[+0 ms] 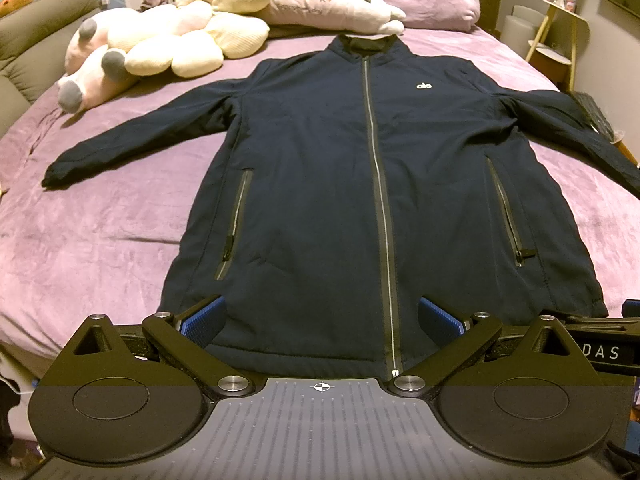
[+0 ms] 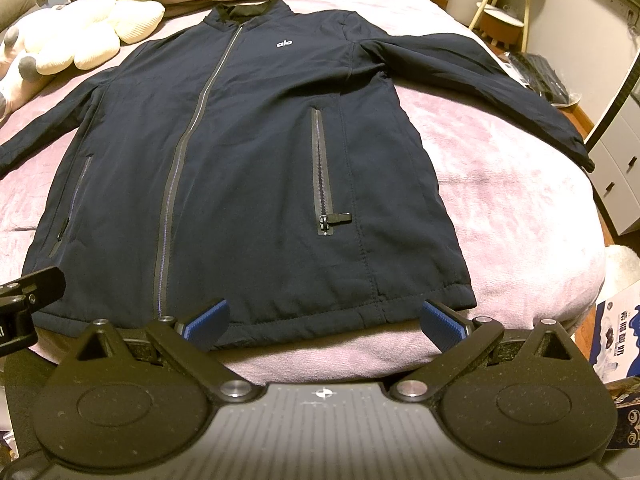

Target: Fold large clothes

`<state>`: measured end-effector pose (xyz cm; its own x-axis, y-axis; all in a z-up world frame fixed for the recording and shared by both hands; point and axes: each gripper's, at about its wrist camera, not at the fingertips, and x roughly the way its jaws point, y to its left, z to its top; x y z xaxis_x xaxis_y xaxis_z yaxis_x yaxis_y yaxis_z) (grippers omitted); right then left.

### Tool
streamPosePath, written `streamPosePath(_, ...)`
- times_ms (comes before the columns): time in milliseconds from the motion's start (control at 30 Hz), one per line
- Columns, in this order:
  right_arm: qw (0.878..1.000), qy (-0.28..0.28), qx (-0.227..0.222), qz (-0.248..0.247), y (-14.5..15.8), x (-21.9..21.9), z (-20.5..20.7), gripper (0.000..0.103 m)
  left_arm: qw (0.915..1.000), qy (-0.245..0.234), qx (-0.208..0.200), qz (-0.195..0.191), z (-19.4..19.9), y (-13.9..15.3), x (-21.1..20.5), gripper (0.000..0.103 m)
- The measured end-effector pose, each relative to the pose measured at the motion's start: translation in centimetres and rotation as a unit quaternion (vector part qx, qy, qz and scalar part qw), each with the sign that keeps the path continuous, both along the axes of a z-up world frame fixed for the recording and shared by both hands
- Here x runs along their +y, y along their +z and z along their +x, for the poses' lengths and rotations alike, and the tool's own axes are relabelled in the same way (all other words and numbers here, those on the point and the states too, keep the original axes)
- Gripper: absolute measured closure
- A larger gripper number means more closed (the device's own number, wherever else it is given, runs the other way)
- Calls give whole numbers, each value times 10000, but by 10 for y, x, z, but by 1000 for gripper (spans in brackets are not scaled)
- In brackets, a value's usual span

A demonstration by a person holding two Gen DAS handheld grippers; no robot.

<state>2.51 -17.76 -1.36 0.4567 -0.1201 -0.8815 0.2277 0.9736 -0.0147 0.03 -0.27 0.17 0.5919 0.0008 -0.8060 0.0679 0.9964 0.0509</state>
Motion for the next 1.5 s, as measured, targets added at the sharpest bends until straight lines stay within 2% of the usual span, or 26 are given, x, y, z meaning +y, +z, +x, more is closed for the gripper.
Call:
streamPosePath(867, 10000, -3, 1, 17, 1, -2, 2, 2, 10000, 8, 23, 4, -1, -2, -1, 0)
streamPosePath(933, 10000, -2, 6, 19, 0, -2, 2, 2, 10000, 7, 30, 2, -6, -10, 2, 0)
streamPosePath(1233, 10000, -14, 18, 53, -1, -5, 3, 2, 10000, 8, 77, -4, -4, -15, 4, 0)
streamPosePath(1500, 9995, -74, -73, 295, -2, -11, 6, 2, 9998, 5, 196, -68, 2, -18, 4, 0)
